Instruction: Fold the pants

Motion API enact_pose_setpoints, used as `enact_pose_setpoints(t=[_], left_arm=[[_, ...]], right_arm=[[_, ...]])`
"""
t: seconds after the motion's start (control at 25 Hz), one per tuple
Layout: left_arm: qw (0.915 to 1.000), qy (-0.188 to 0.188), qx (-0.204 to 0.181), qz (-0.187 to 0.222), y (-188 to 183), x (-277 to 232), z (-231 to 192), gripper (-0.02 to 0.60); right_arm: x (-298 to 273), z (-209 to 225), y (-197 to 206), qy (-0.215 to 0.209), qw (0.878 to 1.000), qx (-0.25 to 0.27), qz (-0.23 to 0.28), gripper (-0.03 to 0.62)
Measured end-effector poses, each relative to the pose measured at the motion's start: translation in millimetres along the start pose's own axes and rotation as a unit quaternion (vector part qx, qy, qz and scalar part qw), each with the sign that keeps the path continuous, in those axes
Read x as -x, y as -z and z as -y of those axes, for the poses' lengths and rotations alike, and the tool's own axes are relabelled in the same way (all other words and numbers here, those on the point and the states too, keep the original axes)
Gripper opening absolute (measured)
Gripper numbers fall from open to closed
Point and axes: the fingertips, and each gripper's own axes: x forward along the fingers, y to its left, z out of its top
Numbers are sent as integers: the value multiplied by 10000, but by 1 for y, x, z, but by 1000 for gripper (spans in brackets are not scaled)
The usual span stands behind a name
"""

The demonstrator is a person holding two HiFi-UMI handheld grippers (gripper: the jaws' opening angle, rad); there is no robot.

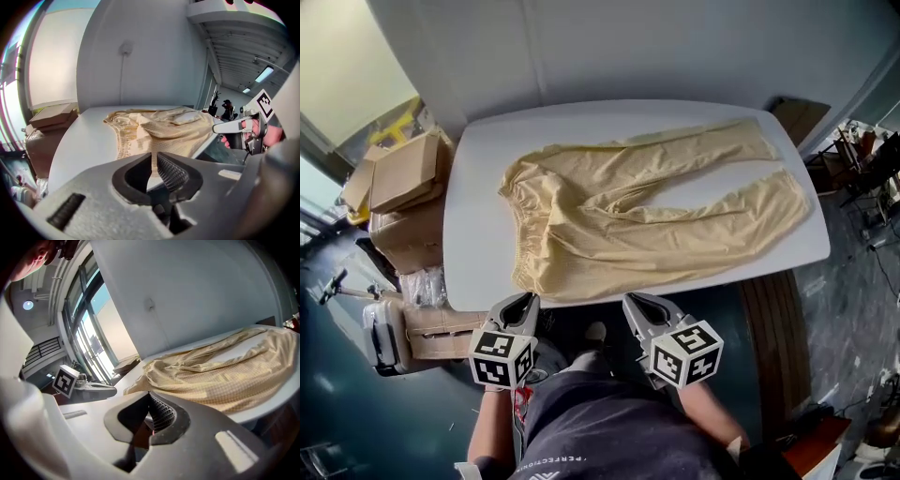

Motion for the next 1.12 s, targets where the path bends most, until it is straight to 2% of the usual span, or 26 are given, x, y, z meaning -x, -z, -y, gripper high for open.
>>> enact_pose_setpoints(t=[0.24,0.44,0.64,0.88,1.0,1.12], left_arm=[[9986,-427,307,-20,-5,-8,-42,91],[9955,-596,708,-179,8,-13,-72,115],[9932,-613,916,-384,18,-24,-88,170],[9903,-440,1173,-595,19,-41,-88,177],[9870,-371,1429,-635,19,-48,-84,186],[9840,-404,1573,-739,20,-53,-79,189]], right_arm=[[-49,-17,-10,-462,9976,344,-392,0],[-82,-29,-16,-690,9946,458,-623,0],[-98,-37,-18,-789,9923,541,-792,0],[-106,-32,-27,-857,9913,521,-849,0],[-109,-27,-30,-922,9901,542,-906,0],[-106,-20,-33,-985,9889,593,-939,0]])
